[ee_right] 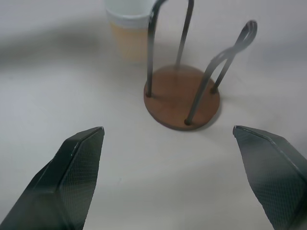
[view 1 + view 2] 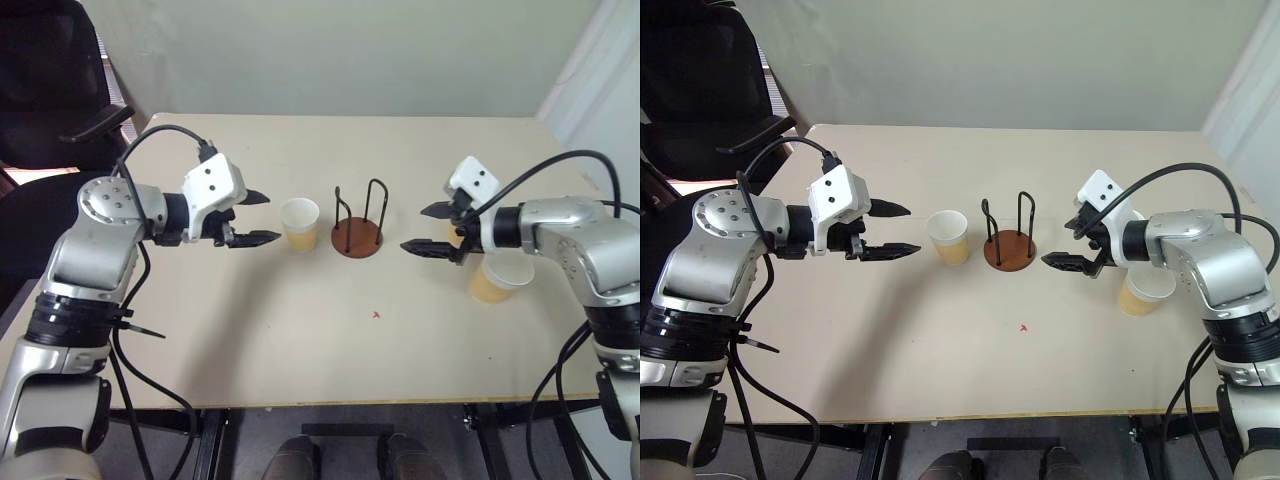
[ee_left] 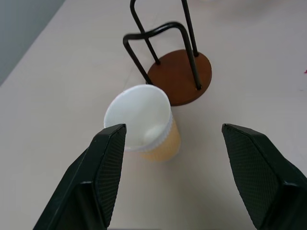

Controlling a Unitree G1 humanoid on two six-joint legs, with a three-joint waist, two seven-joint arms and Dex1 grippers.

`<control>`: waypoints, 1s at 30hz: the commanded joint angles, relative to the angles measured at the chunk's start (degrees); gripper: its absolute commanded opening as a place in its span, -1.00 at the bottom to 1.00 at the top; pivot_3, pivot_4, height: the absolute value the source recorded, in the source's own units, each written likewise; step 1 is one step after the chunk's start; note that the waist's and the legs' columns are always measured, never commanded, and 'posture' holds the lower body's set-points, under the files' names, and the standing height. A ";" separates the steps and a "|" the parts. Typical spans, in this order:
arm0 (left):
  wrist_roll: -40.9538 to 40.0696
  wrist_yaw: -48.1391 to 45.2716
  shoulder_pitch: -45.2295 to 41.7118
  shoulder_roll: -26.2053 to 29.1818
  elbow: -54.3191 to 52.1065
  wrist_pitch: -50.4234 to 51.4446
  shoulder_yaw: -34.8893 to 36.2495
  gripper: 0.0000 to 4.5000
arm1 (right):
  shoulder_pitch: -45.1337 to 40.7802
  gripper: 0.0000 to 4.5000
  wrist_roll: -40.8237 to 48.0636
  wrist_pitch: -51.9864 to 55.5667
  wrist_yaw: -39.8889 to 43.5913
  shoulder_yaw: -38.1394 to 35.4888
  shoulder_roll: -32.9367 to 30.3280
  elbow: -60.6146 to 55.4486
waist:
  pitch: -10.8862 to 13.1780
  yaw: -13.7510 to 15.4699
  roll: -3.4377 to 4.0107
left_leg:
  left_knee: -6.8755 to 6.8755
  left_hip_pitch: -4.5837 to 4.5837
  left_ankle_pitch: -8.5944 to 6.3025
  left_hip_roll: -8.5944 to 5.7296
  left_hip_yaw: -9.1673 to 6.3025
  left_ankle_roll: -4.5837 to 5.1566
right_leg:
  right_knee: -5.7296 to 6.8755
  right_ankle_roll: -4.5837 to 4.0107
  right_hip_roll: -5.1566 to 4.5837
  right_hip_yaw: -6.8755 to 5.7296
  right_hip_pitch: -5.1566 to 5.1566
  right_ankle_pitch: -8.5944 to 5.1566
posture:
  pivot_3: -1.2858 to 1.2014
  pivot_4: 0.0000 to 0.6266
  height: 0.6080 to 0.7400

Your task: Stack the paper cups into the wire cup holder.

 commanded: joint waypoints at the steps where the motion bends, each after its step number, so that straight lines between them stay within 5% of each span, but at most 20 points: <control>1: -0.76 1.04 0.17 1.07 -2.85 0.53 2.69 0.53 | -3.14 0.98 -2.82 -2.87 -0.81 1.31 1.79 2.53 | 0.00 -0.03 0.00 | -0.01 -0.01 0.00 0.00 0.00 0.00 | 0.00 0.00 0.00 0.00 0.00 0.00 | 0.03 -0.52 1.00; 22: -0.86 3.01 2.95 1.80 -5.17 0.85 4.01 0.53 | -10.30 0.98 -13.62 -17.34 -3.59 3.81 17.66 26.02 | 0.00 -0.04 0.00 | -0.29 -0.07 0.03 -0.01 -0.01 -0.07 | -0.03 -0.10 -0.01 -0.01 -0.21 -0.05 | 0.03 -0.52 1.00; 26: -1.25 4.21 3.94 1.75 -5.98 1.80 5.00 0.53 | -9.80 0.60 -14.14 -18.96 -5.30 2.46 19.06 28.81 | 0.00 -0.09 0.00 | -0.39 -0.08 0.02 -0.01 0.02 -0.12 | -0.06 -0.11 -0.01 -0.01 -0.25 -0.06 | 0.03 -0.52 1.00; 30: -1.40 4.60 4.28 1.62 -6.38 2.06 5.06 0.53 | -9.31 -0.03 -14.39 -19.32 -5.24 1.70 19.21 28.85 | 0.00 -0.07 0.00 | -0.51 -0.08 0.07 -0.01 0.01 -0.21 | -0.06 -0.12 -0.01 -0.01 -0.29 -0.06 | 0.03 -0.52 1.00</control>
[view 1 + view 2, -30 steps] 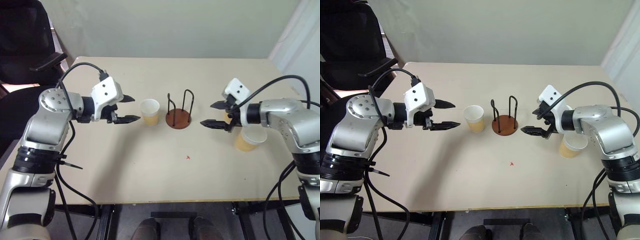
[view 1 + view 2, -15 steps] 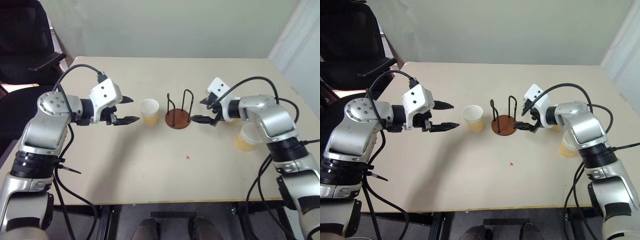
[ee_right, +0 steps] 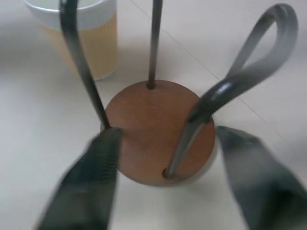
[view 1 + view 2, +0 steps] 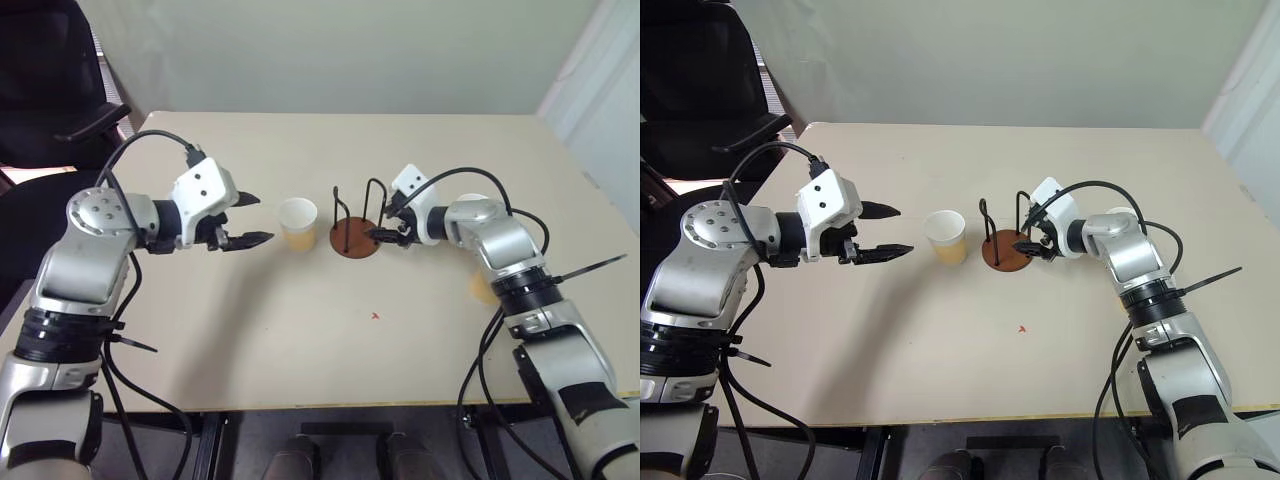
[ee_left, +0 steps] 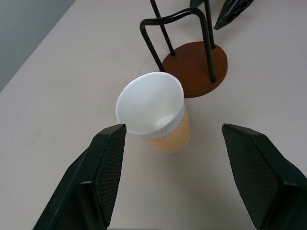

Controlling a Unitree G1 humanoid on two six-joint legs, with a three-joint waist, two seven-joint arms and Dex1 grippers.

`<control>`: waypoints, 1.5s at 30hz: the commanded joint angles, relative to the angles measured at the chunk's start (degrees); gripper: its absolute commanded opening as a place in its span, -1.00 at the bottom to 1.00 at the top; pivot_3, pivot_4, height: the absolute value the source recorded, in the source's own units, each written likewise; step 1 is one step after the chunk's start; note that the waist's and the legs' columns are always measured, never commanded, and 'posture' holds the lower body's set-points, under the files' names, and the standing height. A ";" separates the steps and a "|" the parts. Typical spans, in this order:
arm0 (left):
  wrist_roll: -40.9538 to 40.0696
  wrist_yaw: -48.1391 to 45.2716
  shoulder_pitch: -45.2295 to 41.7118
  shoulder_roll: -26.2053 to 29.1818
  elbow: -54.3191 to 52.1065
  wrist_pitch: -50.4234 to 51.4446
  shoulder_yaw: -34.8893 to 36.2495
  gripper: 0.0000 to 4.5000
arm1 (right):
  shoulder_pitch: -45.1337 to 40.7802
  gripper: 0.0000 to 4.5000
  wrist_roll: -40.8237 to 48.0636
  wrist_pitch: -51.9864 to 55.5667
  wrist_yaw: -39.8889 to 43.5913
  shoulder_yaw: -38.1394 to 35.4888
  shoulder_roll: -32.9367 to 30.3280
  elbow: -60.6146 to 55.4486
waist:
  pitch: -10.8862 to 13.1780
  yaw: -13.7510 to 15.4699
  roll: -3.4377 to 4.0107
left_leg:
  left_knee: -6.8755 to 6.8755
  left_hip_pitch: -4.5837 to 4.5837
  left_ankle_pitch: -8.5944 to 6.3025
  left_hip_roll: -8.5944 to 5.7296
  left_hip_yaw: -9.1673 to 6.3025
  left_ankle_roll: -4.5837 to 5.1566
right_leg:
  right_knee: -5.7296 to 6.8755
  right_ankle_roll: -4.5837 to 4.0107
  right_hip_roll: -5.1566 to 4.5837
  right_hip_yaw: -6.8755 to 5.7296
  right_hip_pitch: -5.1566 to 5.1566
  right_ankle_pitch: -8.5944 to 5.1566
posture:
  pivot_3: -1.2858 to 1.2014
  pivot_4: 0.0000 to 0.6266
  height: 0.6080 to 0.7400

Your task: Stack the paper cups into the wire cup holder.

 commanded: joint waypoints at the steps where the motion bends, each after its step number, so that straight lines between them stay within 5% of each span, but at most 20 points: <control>1: -0.81 0.62 0.00 0.63 -2.01 0.01 2.08 0.53 | -0.82 -0.20 -0.07 -1.21 -0.60 -2.46 -0.03 -0.70 | 0.00 0.00 0.00 | -0.01 0.00 0.00 0.00 0.00 0.00 | 0.00 0.00 0.00 0.00 0.00 0.00 | 0.03 -0.52 1.00; 6: -1.35 0.81 -0.15 0.34 -1.90 0.24 1.96 0.53 | -0.23 -0.96 0.05 -0.94 -0.86 -3.23 0.04 -1.74 | 0.00 0.00 0.00 | -0.01 0.00 0.02 0.00 -0.01 -0.05 | 0.02 0.00 0.00 0.00 0.00 0.00 | 0.03 -0.52 1.00; 7: -1.92 0.86 -0.21 0.06 -1.90 0.70 2.22 0.53 | -0.03 -0.98 0.35 -0.51 -0.75 -3.58 -0.09 -2.43 | 0.00 0.00 0.00 | -0.01 0.00 0.02 0.00 -0.01 -0.07 | 0.02 0.00 0.00 0.00 0.00 0.00 | 0.03 -0.52 1.00; 18: -22.51 -7.48 8.94 1.61 -13.36 17.21 8.46 0.53 | 6.61 -0.98 9.27 13.43 5.10 -7.30 -6.36 -25.06 | 0.00 0.17 -0.01 | -0.11 -0.03 -0.02 0.03 0.00 -0.21 | 0.03 0.00 0.06 -0.05 0.03 0.00 | 0.03 -0.52 1.00; 30: -22.53 -13.44 8.22 5.37 -15.46 15.51 3.85 0.53 | 18.33 -0.98 15.65 18.22 15.12 -2.99 -22.25 -45.09 | -0.01 0.14 -0.04 | 0.01 0.37 0.23 0.05 -0.04 -0.27 | 0.12 -0.18 0.06 -0.01 0.37 0.14 | 0.03 -0.52 1.00; 42: -19.29 -13.71 1.46 3.20 -12.20 13.81 -1.39 0.53 | 19.04 -0.98 8.78 12.32 11.54 3.28 -20.77 -40.22 | -0.02 -0.17 -0.05 | -0.06 0.49 0.40 0.09 -0.06 -0.07 | 0.21 -0.54 0.06 -0.01 0.40 0.40 | 0.03 -0.52 1.00; 45: -18.54 -13.59 2.21 2.89 -12.93 12.61 -1.89 0.53 | 19.60 -0.50 8.35 11.84 11.84 3.34 -20.96 -39.96 | -0.01 -0.17 -0.06 | -0.07 0.49 0.41 0.09 -0.08 -0.02 | 0.19 -0.53 0.06 -0.03 0.43 0.44 | 0.03 -0.52 1.00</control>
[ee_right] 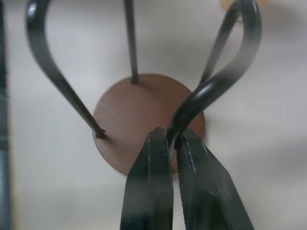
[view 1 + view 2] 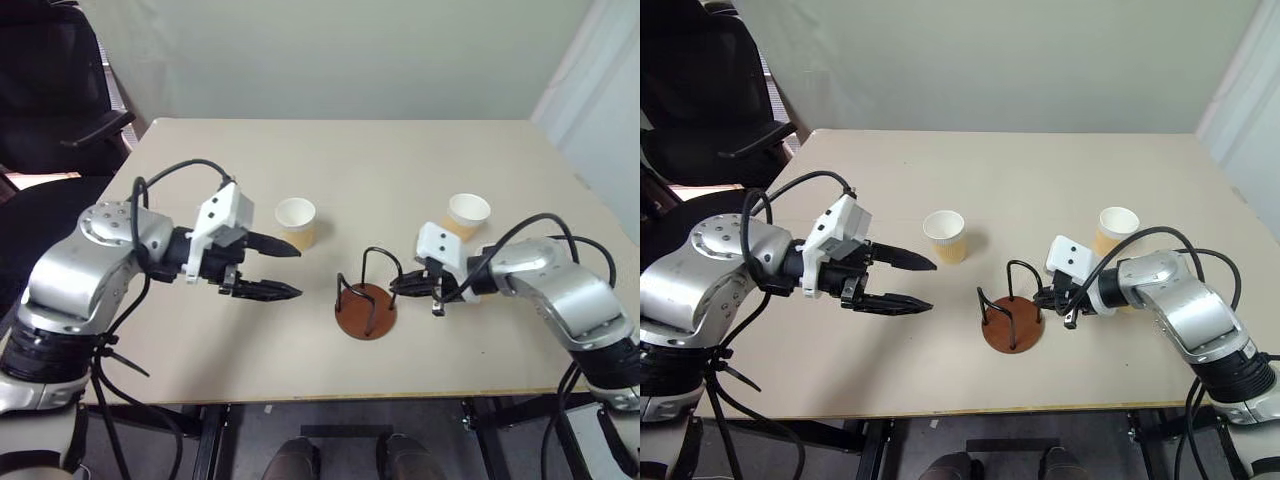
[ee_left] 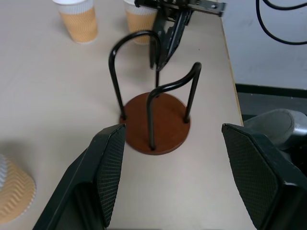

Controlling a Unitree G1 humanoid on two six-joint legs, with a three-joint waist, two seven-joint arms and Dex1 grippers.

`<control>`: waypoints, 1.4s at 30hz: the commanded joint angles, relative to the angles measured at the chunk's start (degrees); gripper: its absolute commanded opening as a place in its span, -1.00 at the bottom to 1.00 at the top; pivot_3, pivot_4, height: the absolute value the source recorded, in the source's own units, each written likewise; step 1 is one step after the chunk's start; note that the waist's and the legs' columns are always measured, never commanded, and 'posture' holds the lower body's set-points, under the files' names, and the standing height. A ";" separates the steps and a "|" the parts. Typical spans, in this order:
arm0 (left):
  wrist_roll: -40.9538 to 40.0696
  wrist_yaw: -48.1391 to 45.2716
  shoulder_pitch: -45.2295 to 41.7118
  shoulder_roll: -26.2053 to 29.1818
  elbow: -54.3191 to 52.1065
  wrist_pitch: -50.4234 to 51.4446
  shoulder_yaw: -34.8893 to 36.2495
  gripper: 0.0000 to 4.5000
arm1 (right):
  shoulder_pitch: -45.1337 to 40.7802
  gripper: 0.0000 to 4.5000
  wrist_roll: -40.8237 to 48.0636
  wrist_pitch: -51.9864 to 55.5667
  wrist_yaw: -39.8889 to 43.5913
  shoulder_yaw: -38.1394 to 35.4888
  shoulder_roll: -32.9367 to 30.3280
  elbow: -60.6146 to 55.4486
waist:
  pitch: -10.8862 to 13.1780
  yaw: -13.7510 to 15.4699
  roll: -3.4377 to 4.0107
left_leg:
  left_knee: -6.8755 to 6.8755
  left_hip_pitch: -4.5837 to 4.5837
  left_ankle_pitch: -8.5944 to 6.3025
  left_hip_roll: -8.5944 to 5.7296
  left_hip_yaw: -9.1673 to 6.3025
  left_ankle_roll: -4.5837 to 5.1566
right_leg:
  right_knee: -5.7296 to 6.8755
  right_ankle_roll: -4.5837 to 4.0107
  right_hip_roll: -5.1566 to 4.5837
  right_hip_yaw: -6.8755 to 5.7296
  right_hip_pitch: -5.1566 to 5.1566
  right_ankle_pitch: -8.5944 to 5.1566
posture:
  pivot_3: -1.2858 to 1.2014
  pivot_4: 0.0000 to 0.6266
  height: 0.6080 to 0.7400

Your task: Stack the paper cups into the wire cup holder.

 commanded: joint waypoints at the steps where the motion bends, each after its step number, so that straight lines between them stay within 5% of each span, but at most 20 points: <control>1: 0.92 0.34 0.09 -0.19 -0.98 -2.17 0.34 0.53 | 0.23 -0.34 -1.42 -1.49 -0.36 -0.04 -0.58 0.06 | 0.00 0.00 0.00 | 0.00 0.00 0.00 0.00 0.02 0.00 | -0.01 0.00 0.00 0.00 0.00 0.00 | 0.03 -0.52 1.00; 6: 0.70 1.30 1.50 -0.63 -3.31 -2.13 0.34 0.53 | 1.84 0.43 -1.71 -1.45 0.27 -1.28 -2.89 -1.79 | 0.00 0.02 0.00 | -0.02 -0.02 0.01 0.00 0.04 -0.01 | -0.10 0.03 0.00 0.01 0.00 0.01 | 0.03 -0.52 1.00; 21: 1.59 -0.17 1.00 -1.53 -1.04 -4.46 -0.53 0.53 | 4.27 0.43 11.61 6.88 6.99 -17.34 -19.49 -18.82 | 0.02 0.25 -0.04 | -0.05 -0.13 -0.01 -0.01 0.07 -0.05 | -0.19 -0.04 0.00 0.05 -0.03 -0.12 | 0.03 -0.52 1.00; 27: 2.60 -1.82 -1.18 -2.22 2.73 -6.55 -1.42 0.53 | -8.12 0.43 -0.22 -3.31 3.61 -11.03 -19.83 -0.57 | 0.02 0.23 -0.04 | -0.03 -0.10 -0.02 -0.02 0.05 0.11 | -0.17 -0.20 -0.01 0.07 -0.03 -0.03 | 0.03 -0.52 1.00; 30: 3.12 -2.52 -1.95 -2.57 4.19 -7.45 -1.76 0.53 | -13.84 0.43 -6.52 -9.73 3.70 -5.88 -17.57 8.97 | 0.02 0.12 -0.04 | -0.04 -0.08 -0.21 -0.02 0.01 0.69 | -0.17 -0.20 -0.01 0.05 -0.05 0.14 | 0.03 -0.52 1.00; 42: 2.78 -1.65 -0.50 -2.11 1.94 -6.76 -0.75 0.53 | -25.52 0.43 -21.68 -28.15 3.55 2.53 -4.73 39.38 | 0.03 -0.01 -0.02 | -0.08 -0.30 0.18 0.00 0.01 0.34 | -0.23 0.19 0.00 0.02 -0.29 0.36 | 0.03 -0.52 1.00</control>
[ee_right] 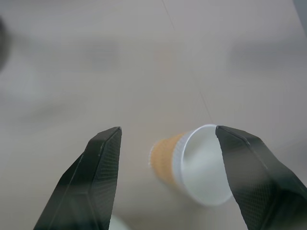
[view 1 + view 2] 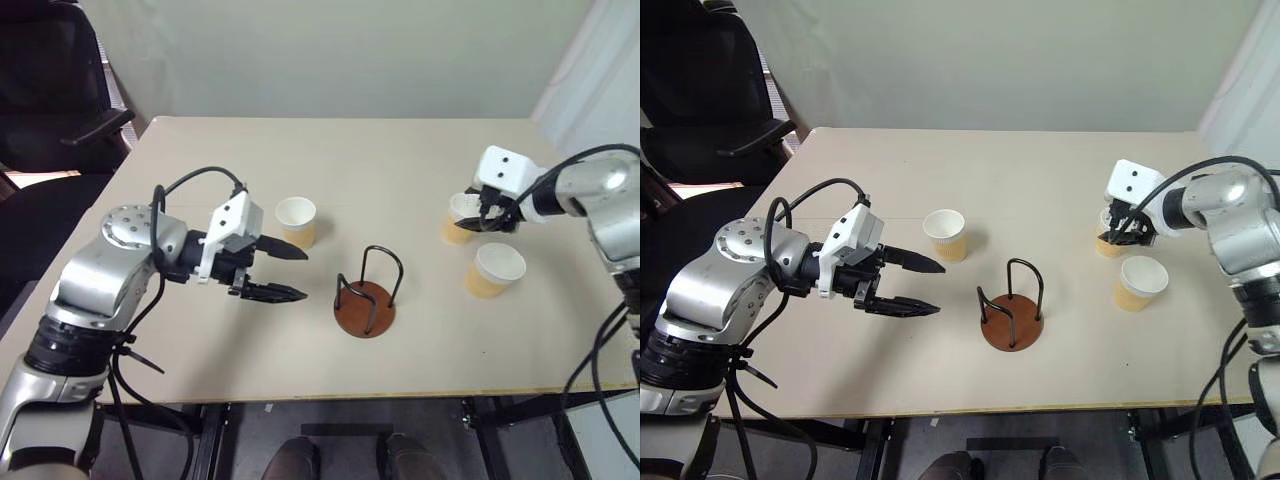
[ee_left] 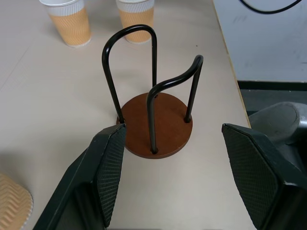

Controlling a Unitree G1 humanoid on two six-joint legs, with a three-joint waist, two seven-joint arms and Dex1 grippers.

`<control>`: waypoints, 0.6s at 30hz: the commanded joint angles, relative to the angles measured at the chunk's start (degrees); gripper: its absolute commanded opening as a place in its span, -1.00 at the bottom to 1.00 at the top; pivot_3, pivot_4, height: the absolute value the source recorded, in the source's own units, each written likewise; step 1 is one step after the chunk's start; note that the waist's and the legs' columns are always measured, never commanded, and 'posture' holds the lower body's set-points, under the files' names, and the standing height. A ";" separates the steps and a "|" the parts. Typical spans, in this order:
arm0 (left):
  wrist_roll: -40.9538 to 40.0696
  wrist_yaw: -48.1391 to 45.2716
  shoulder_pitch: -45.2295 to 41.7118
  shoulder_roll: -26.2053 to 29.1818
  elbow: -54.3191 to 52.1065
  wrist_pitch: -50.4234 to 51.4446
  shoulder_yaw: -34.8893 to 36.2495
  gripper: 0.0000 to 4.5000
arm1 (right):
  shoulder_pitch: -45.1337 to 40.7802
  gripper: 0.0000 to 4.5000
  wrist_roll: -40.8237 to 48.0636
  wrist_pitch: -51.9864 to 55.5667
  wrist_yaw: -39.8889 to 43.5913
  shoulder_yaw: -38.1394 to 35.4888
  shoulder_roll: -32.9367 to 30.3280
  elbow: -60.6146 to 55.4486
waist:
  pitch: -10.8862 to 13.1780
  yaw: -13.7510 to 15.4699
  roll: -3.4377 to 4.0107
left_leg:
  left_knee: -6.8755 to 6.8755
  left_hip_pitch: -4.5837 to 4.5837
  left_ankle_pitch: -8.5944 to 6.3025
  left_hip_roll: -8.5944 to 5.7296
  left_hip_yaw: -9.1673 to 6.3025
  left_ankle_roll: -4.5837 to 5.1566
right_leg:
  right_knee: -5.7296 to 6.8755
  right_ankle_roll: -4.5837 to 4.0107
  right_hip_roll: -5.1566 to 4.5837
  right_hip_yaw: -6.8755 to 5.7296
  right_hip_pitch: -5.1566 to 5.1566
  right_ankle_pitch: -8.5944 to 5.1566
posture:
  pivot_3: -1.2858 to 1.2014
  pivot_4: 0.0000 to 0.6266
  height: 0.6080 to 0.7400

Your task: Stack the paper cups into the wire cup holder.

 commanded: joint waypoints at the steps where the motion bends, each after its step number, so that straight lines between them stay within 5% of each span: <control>1: -0.52 0.71 0.22 0.68 -2.40 0.26 1.88 0.53 | -4.12 0.43 -4.43 -5.67 -0.97 0.55 1.94 7.92 | 0.00 0.03 0.00 | -0.01 -0.03 0.01 0.00 0.00 -0.01 | 0.00 0.00 0.00 0.00 -0.04 0.00 | 0.03 -0.52 1.00; 18: -1.08 2.31 0.92 0.78 -3.85 1.12 2.23 0.53 | -9.89 0.43 -15.06 -17.95 -2.01 1.85 7.83 30.80 | 0.01 0.11 0.02 | -0.09 -0.13 0.02 0.00 -0.01 -0.24 | 0.05 -0.03 -0.03 -0.03 -0.14 0.00 | 0.03 -0.52 1.00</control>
